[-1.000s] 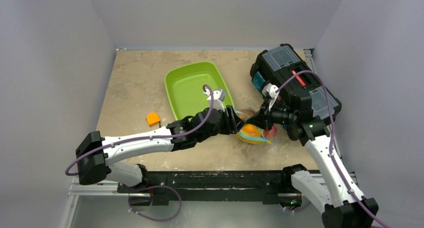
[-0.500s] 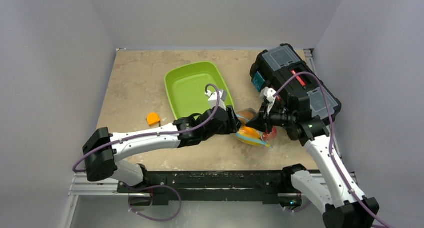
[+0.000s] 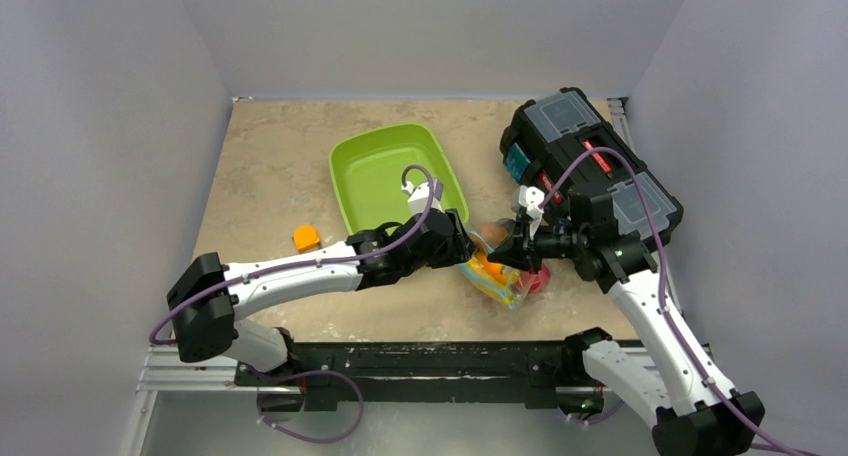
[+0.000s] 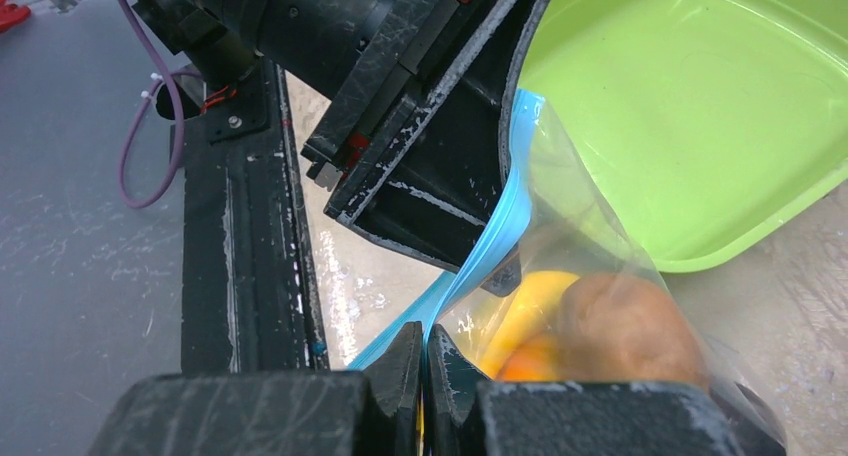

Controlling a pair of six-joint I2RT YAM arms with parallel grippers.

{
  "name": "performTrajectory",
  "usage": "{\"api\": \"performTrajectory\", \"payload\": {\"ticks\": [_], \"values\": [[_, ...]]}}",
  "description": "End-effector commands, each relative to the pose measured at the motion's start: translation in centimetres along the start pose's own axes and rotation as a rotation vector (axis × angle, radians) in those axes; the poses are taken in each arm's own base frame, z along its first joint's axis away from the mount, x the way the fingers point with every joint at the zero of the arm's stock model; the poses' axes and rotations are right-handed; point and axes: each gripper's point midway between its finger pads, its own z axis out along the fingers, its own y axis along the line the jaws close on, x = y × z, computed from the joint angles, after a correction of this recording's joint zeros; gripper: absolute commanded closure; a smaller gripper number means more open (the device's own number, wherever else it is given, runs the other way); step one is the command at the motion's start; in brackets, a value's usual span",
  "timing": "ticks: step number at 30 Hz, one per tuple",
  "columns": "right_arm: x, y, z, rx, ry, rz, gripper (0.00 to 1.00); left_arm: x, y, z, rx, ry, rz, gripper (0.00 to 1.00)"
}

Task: Open the zip-top bag and remove the fake food
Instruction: Pick up the fake vegetable from the zipper food storage bag.

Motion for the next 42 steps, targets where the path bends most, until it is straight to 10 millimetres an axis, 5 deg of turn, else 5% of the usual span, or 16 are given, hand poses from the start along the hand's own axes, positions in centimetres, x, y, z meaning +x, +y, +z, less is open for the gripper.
{"api": "performTrajectory", "payload": {"ticks": [1, 8, 25, 34, 42], "values": [[-0.9, 0.2, 0.1, -0.019, -0.024, -0.061, 1.00, -0.6, -1.2, 0.4, 0.047, -0.014, -0.056, 0.52], [-0.9, 0.9, -0.2, -0.044, -0.011, -0.101, 1.00, -1.9, -3.7, -0.4, 0.162, -0.057, -0.108, 0.52], [-2.0, -0.4, -0.3, 0.020, -0.026, -0.064, 0.94, -2.3, -5.3, 0.6, 0.207, -0.074, -0.233, 0.55], [-3.5, 0.1, -1.1, -0.005, -0.058, -0.048, 0.71, -1.2, -3.3, 2.3, 0.161, -0.044, -0.230, 0.56], [-4.7, 2.4, -2.7, -0.104, -0.066, -0.125, 0.44, -1.4, -2.5, 2.7, 0.155, -0.041, -0.190, 0.56]]}}
